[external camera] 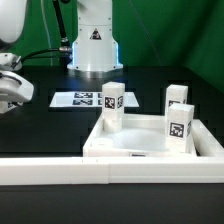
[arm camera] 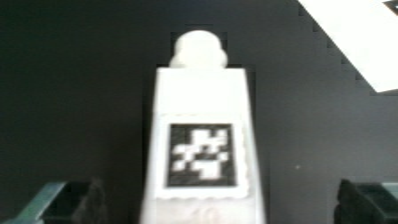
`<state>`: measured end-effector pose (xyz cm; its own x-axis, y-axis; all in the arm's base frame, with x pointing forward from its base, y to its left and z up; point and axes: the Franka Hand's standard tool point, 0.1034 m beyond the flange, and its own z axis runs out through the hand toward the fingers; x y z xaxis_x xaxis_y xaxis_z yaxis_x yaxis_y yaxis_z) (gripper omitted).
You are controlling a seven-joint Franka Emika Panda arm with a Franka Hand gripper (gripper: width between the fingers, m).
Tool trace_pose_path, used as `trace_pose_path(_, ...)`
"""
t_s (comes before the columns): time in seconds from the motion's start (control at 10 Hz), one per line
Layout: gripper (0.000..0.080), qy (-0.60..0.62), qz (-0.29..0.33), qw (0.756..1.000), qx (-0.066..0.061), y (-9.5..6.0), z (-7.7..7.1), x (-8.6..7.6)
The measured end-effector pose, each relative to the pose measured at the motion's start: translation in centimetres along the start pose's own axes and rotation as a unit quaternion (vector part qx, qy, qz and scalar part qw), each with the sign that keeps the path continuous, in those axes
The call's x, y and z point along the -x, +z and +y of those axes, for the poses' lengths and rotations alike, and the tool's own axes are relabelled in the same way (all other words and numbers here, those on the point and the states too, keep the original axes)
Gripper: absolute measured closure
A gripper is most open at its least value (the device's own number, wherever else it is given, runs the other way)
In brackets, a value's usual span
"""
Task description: Assemble square table
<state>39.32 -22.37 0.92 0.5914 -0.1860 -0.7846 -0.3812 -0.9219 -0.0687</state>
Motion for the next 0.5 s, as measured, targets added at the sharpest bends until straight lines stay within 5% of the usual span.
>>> trace_pose_path(0.1,0.0150,0.000,0.000,1.000,0.000,-0.04,0.12,0.01)
trace_pose_path(0.4,0.0513,0.000,0.000,1.000,0.000,-0.04,0.14,0.02)
trace_pose_path(0.5,0.0513,0.000,0.000,1.000,0.000,-0.04,0.14,0.02)
